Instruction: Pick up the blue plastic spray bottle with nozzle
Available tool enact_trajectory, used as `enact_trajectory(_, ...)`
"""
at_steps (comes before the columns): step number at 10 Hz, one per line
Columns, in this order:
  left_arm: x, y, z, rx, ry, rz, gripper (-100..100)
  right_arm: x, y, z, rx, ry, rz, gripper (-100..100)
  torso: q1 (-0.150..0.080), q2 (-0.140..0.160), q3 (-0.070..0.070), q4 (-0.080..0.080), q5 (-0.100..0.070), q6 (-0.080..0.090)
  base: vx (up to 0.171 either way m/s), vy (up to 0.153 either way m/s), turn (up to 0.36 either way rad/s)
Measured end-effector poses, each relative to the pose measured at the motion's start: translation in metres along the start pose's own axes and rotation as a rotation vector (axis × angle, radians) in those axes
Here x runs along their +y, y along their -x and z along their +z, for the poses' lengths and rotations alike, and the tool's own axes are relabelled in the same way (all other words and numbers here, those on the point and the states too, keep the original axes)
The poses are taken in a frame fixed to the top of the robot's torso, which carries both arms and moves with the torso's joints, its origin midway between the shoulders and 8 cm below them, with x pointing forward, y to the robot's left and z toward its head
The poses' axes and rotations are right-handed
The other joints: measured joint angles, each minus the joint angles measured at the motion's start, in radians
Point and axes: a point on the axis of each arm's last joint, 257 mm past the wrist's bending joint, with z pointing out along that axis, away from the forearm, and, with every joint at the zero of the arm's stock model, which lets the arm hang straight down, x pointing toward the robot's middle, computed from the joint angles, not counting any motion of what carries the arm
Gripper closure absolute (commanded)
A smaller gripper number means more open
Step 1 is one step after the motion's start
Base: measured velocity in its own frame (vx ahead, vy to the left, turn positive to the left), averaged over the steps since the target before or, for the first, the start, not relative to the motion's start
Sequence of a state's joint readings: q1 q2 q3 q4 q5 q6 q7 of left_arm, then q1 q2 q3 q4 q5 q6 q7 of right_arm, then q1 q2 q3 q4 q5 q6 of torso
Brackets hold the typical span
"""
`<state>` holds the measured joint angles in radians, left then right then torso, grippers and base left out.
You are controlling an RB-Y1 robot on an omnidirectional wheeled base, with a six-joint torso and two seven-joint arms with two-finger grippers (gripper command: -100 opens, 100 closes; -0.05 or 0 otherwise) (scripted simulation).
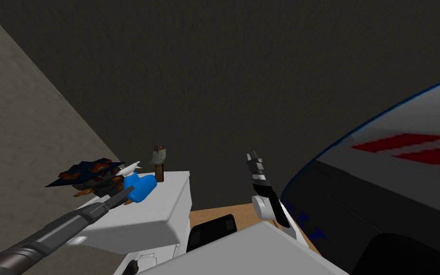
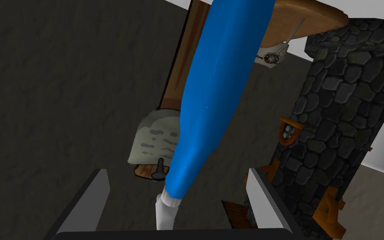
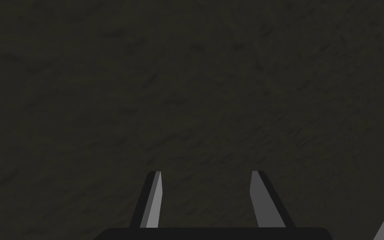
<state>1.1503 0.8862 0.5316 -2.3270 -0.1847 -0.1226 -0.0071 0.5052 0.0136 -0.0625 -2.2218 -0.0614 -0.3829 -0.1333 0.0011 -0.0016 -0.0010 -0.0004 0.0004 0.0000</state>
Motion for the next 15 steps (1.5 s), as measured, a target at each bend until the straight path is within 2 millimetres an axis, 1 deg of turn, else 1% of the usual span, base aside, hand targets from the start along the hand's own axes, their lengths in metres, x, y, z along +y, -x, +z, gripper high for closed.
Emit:
enact_trajectory(4,0.01,-0.003,0.0,0.099,0.016,0.162,-100,0.0,0.0,0.0,0.0,0.0,0.0,0,0.0,0.0,0.0,0.0,0.0,0.0,0.013,0.018,-0.071)
enact_trajectory(8,0.014,-0.005,0.003,0.168,0.013,0.276,-100,0.0,0.0,0.0,0.0,0.0,0.0,0,-0.001,0.0,0.0,0.0,0.0,0.0,0.009,0.011,-0.039)
enact_trajectory(9,0.014,-0.005,0.003,0.168,0.014,0.278,0,0.0,0.0,0.0,0.0,0.0,0.0,0,-0.001,0.001,0.001,0.0,0.0,-0.001,0.0,0.0,0.0)
enact_trajectory(10,0.014,-0.005,0.003,0.168,0.014,0.278,-100,0.0,0.0,0.0,0.0,0.0,0.0,0,-0.002,0.001,0.001,0.0,0.0,0.0,-0.175,0.037,-0.327)
enact_trajectory(11,0.014,-0.01,0.007,0.175,-0.003,0.251,-100,0.0,0.0,0.0,0.0,0.001,0.0,0,0.001,0.009,0.005,0.002,0.0,0.001,-0.191,-0.029,-0.502)
enact_trajectory(12,0.016,-0.016,0.01,0.18,-0.012,0.223,-100,0.0,0.0,0.0,0.0,0.0,0.001,0,-0.003,0.012,0.007,0.003,0.0,0.001,-0.11,-0.028,-0.224)
enact_trajectory(13,0.024,-0.017,0.015,0.179,-0.008,0.21,-100,0.0,0.0,0.0,0.0,0.0,0.0,0,-0.002,0.009,0.006,0.002,0.0,-0.001,-0.052,0.0,0.001)
enact_trajectory(14,0.034,-0.013,0.019,0.167,0.007,0.207,-100,0.0,0.0,0.0,0.0,0.0,0.0,0,-0.001,0.006,0.004,0.002,0.0,-0.001,-0.002,0.003,0.025)
enact_trajectory(15,0.049,-0.011,0.021,0.163,0.032,0.209,-100,0.0,0.0,0.0,0.0,0.0,0.0,0,0.0,0.003,0.002,0.001,0.0,-0.001,0.004,0.002,0.014)
